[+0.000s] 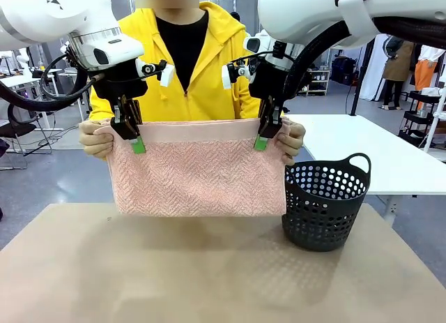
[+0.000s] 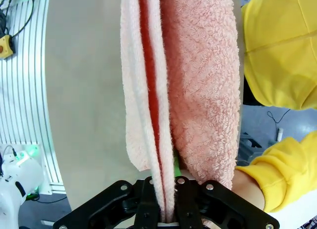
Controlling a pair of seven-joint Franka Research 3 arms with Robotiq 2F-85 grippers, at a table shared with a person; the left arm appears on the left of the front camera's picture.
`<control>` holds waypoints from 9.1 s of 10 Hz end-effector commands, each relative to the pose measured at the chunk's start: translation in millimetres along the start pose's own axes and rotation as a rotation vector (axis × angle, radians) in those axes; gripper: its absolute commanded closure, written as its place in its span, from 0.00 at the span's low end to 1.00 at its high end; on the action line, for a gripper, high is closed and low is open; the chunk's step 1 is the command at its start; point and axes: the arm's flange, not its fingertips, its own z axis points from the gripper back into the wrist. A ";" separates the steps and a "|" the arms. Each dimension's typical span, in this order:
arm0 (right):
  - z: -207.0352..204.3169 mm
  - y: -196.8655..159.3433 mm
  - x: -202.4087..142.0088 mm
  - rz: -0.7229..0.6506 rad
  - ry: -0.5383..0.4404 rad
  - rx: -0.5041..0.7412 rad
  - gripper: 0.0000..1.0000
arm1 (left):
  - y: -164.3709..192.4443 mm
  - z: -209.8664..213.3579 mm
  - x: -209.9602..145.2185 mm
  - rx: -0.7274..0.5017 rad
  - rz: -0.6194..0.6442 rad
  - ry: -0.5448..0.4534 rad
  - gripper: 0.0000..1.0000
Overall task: Fold the towel.
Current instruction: Release the end of the 100 cm Hotel Towel you were holding, then pick up the 100 cm Hotel Towel and place it on the left side of the table.
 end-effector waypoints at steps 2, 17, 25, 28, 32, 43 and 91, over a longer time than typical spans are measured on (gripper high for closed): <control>0.0 2.9 -1.0 0.015 0.003 -0.004 0.64 | -2.1 1.2 -0.7 -0.003 0.014 -0.006 0.59; 114.8 98.4 -84.3 -0.864 -0.349 -0.349 0.00 | -112.6 111.1 -84.2 0.441 0.954 -0.352 0.00; 126.7 94.3 -89.1 -0.851 -0.371 -0.311 0.00 | -109.1 124.6 -89.5 0.389 0.949 -0.365 0.00; 126.7 94.3 -89.1 -0.851 -0.371 -0.311 0.00 | -109.1 124.6 -89.5 0.389 0.949 -0.365 0.00; 126.7 94.3 -89.1 -0.851 -0.371 -0.311 0.00 | -109.1 124.6 -89.5 0.389 0.949 -0.365 0.00; 126.7 94.3 -89.1 -0.851 -0.371 -0.311 0.00 | -109.1 124.6 -89.5 0.389 0.949 -0.365 0.00; 126.7 94.3 -89.1 -0.851 -0.371 -0.311 0.00 | -75.5 -190.6 -96.0 -0.221 1.295 -0.473 0.00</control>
